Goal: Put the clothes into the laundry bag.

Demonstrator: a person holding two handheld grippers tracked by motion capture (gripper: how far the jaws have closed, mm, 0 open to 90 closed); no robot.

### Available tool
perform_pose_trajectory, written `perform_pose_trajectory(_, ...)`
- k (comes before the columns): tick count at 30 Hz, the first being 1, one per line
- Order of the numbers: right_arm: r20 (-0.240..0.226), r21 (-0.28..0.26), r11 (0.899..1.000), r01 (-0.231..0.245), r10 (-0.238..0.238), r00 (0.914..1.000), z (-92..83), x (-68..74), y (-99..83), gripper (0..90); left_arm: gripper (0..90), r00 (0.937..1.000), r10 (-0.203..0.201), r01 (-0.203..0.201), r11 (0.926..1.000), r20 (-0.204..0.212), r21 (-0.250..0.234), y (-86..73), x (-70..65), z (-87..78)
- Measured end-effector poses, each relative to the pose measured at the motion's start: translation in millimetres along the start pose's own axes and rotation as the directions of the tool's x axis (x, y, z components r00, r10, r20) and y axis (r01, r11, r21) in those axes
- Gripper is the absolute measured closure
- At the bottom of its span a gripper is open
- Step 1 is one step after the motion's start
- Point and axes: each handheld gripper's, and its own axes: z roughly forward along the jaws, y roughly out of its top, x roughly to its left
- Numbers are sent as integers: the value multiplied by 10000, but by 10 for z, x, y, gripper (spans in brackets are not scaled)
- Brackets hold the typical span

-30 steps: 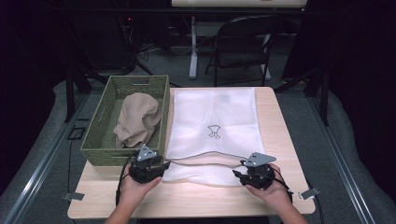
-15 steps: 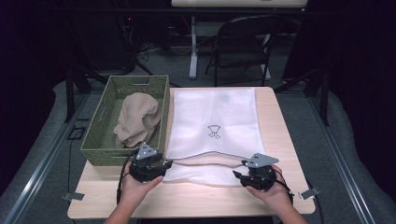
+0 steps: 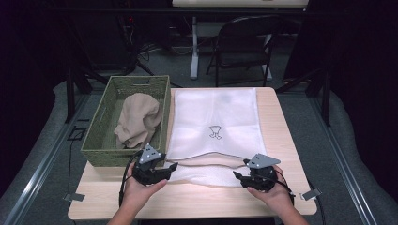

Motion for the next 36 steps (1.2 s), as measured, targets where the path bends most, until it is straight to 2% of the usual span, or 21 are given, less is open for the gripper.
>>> perform_pose_trajectory(7,34,-88,9999,-121,121,9999,-9,-20,-14,394,398,9999,104,-105,9999,-104,-72,27,-43,-23)
perform_pose_trajectory(8,18,-86,9999,-109,109,9999,-7,-26,-16,395,407,9999,69,-68,10000,-154,64,36,-48,-29)
perform_pose_trajectory(11,27,-28,9999,-125,125,9999,-5,-21,-17,395,418,10000,-40,40,9999,-61,123,45,-62,-36)
perform_pose_trajectory(17,-72,-79,9999,-110,109,9999,9,-8,-16,395,425,10000,46,-46,9999,-11,134,103,-93,-107)
perform_pose_trajectory(23,-79,-7,9999,-137,137,9999,3,-14,-20,396,424,9999,-112,110,9996,87,246,115,-60,-113)
perform_pose_trajectory(26,-88,-9,9999,-145,145,9999,6,-12,-20,396,428,9999,-58,56,9998,125,196,132,-33,-135)
perform_pose_trajectory(31,-207,-46,9997,-258,257,9995,5,-10,-17,395,427,9999,-170,170,9999,-35,20,162,13,-216)
perform_pose_trajectory(32,-237,-68,9996,-285,284,9993,2,-12,-17,395,427,9995,-274,272,9995,-136,-149,170,37,-262)
perform_pose_trajectory(36,-231,-65,9996,-279,278,9993,3,-13,-20,395,427,9981,-505,494,9983,-359,-304,170,105,-355)
